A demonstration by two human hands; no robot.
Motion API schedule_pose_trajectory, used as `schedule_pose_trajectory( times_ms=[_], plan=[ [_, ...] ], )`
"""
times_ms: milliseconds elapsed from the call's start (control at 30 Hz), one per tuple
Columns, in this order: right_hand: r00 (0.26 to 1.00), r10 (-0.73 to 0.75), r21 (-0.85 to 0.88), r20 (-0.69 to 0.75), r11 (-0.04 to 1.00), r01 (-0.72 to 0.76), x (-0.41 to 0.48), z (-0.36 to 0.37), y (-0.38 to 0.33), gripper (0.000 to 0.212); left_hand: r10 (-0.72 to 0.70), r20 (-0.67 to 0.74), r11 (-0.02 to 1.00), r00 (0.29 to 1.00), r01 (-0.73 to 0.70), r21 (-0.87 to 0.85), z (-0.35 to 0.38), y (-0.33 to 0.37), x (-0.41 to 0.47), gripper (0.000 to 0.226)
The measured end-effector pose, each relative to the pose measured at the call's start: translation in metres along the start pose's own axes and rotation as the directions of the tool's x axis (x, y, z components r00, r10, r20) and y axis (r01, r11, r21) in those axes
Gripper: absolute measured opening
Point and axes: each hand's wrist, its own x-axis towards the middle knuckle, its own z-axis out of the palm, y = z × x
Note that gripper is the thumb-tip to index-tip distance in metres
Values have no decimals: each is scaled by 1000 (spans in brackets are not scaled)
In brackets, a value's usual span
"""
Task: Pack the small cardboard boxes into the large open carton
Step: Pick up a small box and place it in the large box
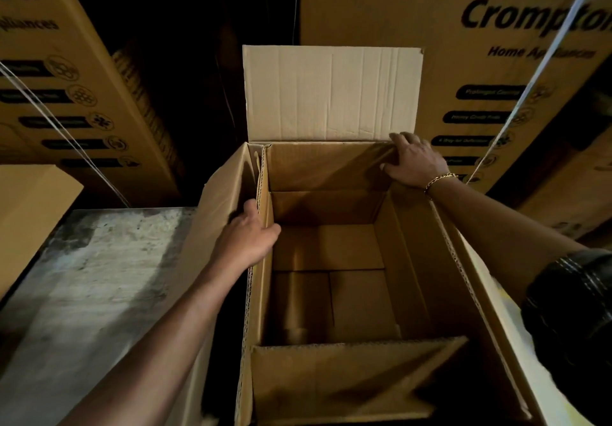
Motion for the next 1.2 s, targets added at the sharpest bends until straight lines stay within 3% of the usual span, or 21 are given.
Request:
schedule_pose_trajectory(
  times_ms=[133,433,533,600,700,767,833,967,1067,1200],
  plan=[
    [1000,23,27,16,999,-23,-23,1,13,81,-18,-11,1000,1000,18,-26,3,2,-2,72],
    [993,-103,-124,-59,988,96,-65,10,24,73,-13,-72,999,997,9,-44,8,1,-11,88],
    [989,-141,-138,-47,981,133,-84,4,15,62,-23,-90,1000,996,21,-22,9,2,-14,92],
    [976,-212,-92,48,972,215,-104,0,1,49,-36,-93,999,995,35,-17,11,1,-16,92],
    [871,-327,-31,367,931,363,-144,15,-31,41,-40,-92,999,995,39,-10,16,-1,-21,90],
    [732,-356,-10,581,896,444,-168,35,-53,42,-39,-100,999,994,37,-15,18,-2,-26,89],
    [615,-358,42,703,883,467,-187,46,-68,36,-39,-103,999,994,37,-21,19,-2,-31,88],
    [594,-463,164,657,858,487,-218,27,-72,23,-54,-93,998,994,51,-38,21,-7,-41,87],
    [493,-533,354,687,839,413,-247,11,-69,9,-88,-74,994,993,83,-75,20,-9,-50,83],
    [409,-576,461,708,816,350,-284,5,-69,32,-88,-41,992,995,84,-95,20,-10,-62,81]
  ],
)
